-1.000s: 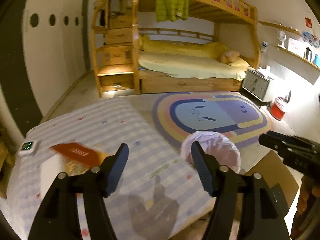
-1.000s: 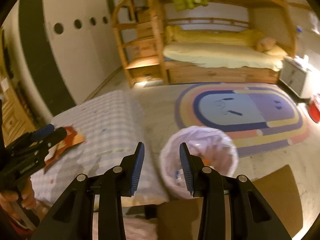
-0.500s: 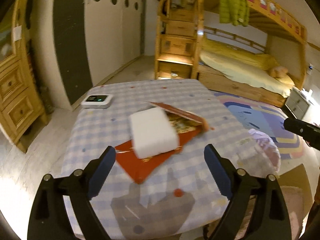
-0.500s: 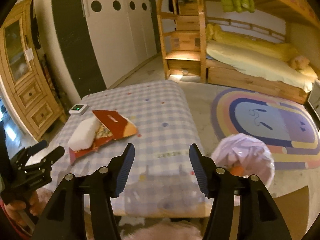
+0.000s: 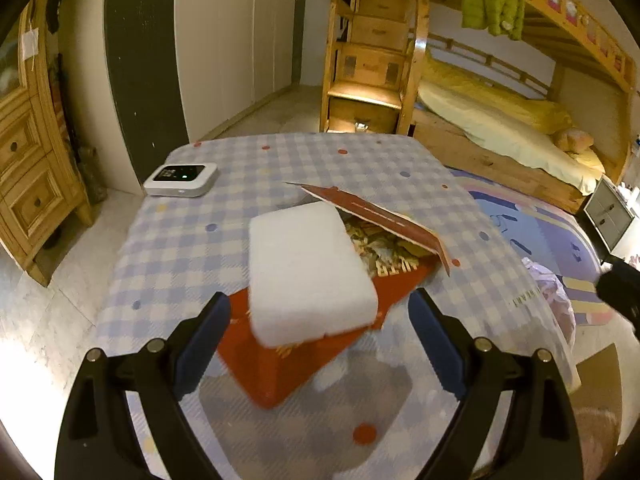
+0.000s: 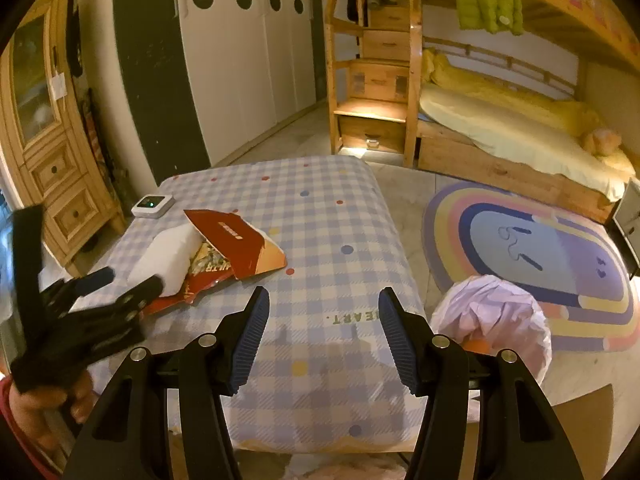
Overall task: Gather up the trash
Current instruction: 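Grasp the white foam block with the left gripper and lift it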
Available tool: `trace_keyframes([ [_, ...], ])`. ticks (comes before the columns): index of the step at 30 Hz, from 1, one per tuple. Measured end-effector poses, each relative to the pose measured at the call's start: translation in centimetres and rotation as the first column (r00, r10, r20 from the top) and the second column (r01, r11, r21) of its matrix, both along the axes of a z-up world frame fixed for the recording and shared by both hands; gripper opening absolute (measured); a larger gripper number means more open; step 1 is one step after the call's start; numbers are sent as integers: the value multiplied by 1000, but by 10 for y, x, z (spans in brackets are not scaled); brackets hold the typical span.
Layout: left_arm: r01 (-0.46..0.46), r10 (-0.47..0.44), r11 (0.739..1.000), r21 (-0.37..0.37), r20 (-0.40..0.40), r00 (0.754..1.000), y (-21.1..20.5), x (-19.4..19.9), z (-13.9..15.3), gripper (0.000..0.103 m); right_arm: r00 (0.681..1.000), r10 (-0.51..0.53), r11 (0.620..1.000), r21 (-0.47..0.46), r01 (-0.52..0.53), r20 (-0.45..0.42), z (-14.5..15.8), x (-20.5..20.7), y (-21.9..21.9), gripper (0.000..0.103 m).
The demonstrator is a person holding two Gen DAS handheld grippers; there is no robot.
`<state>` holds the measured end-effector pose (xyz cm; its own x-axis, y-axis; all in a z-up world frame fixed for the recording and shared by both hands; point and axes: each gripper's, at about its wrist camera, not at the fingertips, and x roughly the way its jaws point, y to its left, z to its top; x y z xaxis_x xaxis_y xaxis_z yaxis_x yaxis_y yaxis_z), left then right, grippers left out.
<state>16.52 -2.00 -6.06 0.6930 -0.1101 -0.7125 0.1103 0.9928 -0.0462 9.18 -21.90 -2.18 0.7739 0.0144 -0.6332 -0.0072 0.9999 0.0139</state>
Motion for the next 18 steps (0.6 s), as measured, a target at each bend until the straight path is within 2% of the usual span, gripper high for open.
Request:
trace_keyframes([
  [2,1,0,1000,29,-20,1000,-6,9,-4,82,1000,1,1000,3,-1,-6,-1,-1,-1,58],
  [6,-6,10,997,75,-59,998,-11,19,-12,66,1000,5,1000,1,-5,-15,0,-1,-2,58],
  [12,29,-29,1000,11,-1,1000,9,-7,8,62,999,41,999,-13,-41,-24,3,2,4,58],
  [18,-16,21,997,-81,57,998,52,-27,22,62,994,96,995,-18,-97,-54,-1,19,25,58],
])
